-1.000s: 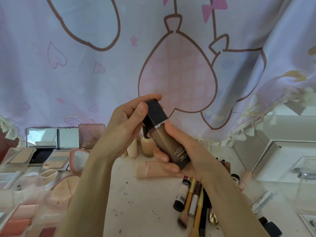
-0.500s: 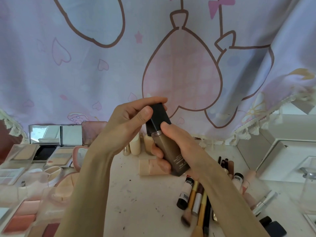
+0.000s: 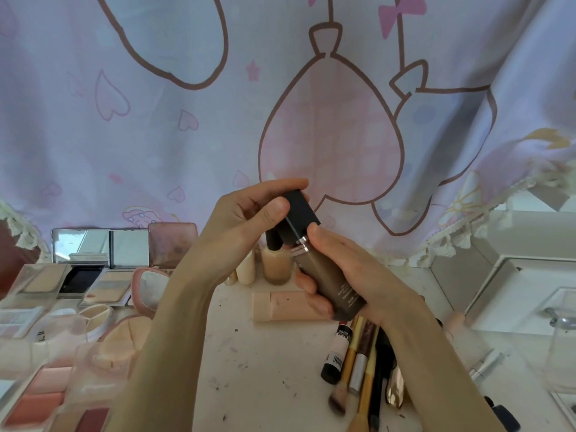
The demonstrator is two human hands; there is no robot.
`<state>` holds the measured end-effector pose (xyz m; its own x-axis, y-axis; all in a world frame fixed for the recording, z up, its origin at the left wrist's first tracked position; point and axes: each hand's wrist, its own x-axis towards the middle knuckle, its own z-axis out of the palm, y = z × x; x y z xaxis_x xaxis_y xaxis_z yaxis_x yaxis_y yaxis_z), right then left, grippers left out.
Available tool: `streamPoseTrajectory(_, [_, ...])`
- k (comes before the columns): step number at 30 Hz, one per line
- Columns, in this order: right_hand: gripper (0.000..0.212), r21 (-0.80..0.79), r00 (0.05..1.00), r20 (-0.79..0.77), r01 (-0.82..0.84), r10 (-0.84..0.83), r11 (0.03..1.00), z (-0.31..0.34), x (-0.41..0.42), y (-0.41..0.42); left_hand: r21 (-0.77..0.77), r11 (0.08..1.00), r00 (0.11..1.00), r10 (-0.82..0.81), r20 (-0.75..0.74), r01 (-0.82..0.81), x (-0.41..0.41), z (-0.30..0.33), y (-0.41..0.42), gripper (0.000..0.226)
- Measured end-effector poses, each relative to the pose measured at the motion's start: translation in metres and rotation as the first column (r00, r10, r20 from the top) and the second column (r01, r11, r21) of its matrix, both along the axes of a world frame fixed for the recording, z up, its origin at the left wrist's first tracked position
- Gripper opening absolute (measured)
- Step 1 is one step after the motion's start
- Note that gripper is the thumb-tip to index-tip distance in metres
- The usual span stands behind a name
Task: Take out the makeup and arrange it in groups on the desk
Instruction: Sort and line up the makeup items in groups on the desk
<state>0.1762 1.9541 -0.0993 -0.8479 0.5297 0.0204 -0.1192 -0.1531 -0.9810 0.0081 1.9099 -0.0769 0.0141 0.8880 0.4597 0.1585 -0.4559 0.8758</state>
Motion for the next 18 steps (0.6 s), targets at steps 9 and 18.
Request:
streamPoseTrajectory(9, [0.033, -0.014, 0.902, 0.200, 0.393, -0.382, 0.919, -0.004, 0.017, 0.022, -0.031, 0.910, 0.882, 0.392, -0.261, -0.413, -0.006, 0.014, -0.006, 0.035])
streamPoseTrajectory(18, [0.033, 0.345, 0.749, 0.251, 0.523, -0.614, 0.779, -0.026, 0.001, 0.026, 0.083, 0.900, 0.415, 0.278, -0.867, -0.429, 0.028, -0.009, 0.017, 0.043])
